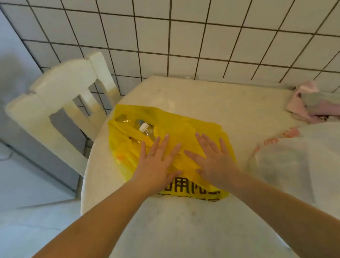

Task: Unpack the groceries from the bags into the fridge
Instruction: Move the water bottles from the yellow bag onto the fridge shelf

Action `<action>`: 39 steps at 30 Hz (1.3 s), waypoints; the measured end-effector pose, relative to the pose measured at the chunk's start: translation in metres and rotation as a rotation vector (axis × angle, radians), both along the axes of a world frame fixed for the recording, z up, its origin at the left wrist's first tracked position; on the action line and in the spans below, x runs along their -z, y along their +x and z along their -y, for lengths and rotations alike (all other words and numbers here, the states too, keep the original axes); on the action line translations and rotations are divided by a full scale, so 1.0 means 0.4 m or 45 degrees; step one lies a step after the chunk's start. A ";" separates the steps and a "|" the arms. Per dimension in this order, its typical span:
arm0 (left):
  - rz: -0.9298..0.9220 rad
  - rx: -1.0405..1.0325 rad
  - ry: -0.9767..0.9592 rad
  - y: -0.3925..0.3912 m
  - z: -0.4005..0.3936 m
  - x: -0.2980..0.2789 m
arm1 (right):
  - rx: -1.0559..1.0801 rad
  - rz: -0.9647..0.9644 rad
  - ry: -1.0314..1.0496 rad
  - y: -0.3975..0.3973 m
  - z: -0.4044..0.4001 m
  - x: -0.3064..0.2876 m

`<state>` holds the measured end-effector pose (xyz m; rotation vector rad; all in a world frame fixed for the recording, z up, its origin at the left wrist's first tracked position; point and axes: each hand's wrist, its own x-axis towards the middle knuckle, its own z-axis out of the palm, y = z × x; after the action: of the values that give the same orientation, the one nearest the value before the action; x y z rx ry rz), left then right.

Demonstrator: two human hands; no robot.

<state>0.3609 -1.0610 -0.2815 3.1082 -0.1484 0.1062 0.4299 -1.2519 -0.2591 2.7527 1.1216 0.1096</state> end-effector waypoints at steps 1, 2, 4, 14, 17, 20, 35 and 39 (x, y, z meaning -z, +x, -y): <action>-0.003 -0.032 0.018 0.017 0.012 0.009 | -0.021 -0.010 -0.003 0.020 0.004 0.014; -0.013 -0.066 0.019 0.030 0.024 0.016 | -0.044 -0.006 0.010 0.037 0.007 0.026; -0.045 -0.113 0.021 0.068 0.060 0.038 | -0.098 -0.027 0.033 0.085 0.027 0.057; 0.003 -0.121 -0.099 0.144 0.139 0.042 | -0.128 0.138 0.322 0.192 0.073 0.059; -0.005 -0.119 -0.108 0.201 0.161 0.019 | -0.007 0.099 0.343 0.237 0.095 0.054; -0.049 -0.057 -0.074 0.253 0.175 0.009 | 0.162 0.015 0.305 0.269 0.123 0.051; -0.010 0.082 -0.220 0.314 0.178 -0.015 | 0.240 -0.292 0.648 0.315 0.130 0.021; 0.184 0.019 -0.381 0.224 0.110 -0.008 | -0.151 -0.184 0.981 0.247 0.078 -0.014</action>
<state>0.4506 -1.1051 -0.2782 2.7994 -0.1438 0.3209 0.5286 -1.2829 -0.2536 3.3861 1.5377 0.4505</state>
